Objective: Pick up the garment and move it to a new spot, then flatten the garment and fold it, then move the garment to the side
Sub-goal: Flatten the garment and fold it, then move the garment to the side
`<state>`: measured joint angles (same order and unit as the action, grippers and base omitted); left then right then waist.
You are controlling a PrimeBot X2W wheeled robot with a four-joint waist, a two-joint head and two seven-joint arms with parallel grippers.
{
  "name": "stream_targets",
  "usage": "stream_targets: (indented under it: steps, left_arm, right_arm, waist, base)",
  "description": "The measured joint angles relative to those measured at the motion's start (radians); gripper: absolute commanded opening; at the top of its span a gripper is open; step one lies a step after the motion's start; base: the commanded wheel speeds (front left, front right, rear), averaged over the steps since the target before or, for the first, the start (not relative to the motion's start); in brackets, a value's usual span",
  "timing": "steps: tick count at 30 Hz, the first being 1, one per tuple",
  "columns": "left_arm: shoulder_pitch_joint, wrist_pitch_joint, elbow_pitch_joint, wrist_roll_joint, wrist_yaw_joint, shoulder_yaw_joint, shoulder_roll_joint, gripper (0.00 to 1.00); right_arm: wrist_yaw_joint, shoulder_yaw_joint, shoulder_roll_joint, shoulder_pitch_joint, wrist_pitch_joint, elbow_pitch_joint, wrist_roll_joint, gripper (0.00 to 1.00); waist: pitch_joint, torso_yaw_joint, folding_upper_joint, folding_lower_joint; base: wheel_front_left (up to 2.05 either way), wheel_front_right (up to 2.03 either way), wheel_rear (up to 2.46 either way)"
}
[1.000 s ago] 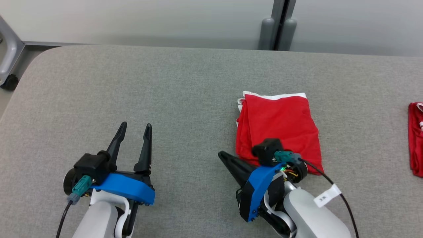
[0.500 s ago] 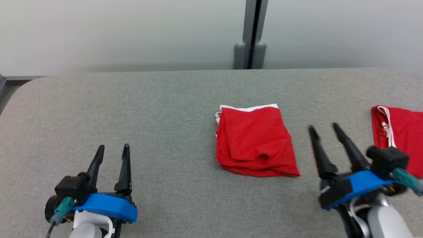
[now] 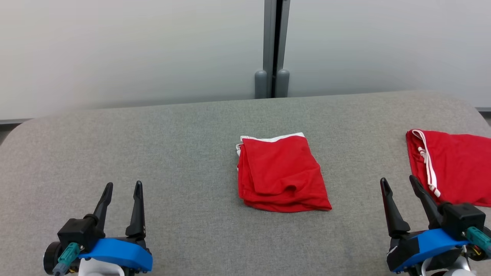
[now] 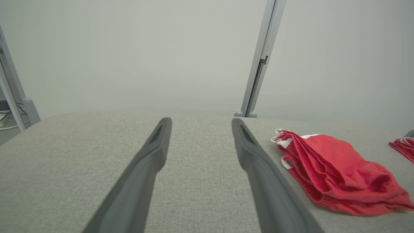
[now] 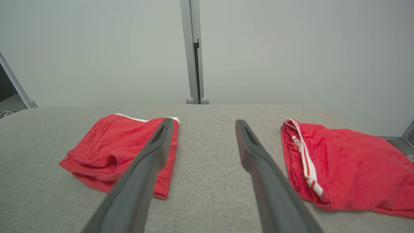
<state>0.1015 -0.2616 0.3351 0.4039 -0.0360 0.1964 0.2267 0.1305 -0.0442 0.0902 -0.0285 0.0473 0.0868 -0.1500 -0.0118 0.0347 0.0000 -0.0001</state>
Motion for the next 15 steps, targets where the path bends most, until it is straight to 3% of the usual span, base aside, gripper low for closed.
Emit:
stream_targets:
  steps: [15]
  left_arm:
    - [-0.041,0.0,-0.003,0.005,0.028,-0.011,0.01,1.0]
  right_arm:
    - [0.0,-0.016,-0.017,0.014,0.037,0.039,-0.025,1.0]
  waist:
    - [0.038,0.004,0.0,0.0]
  base:
    - [0.0,0.0,0.0]
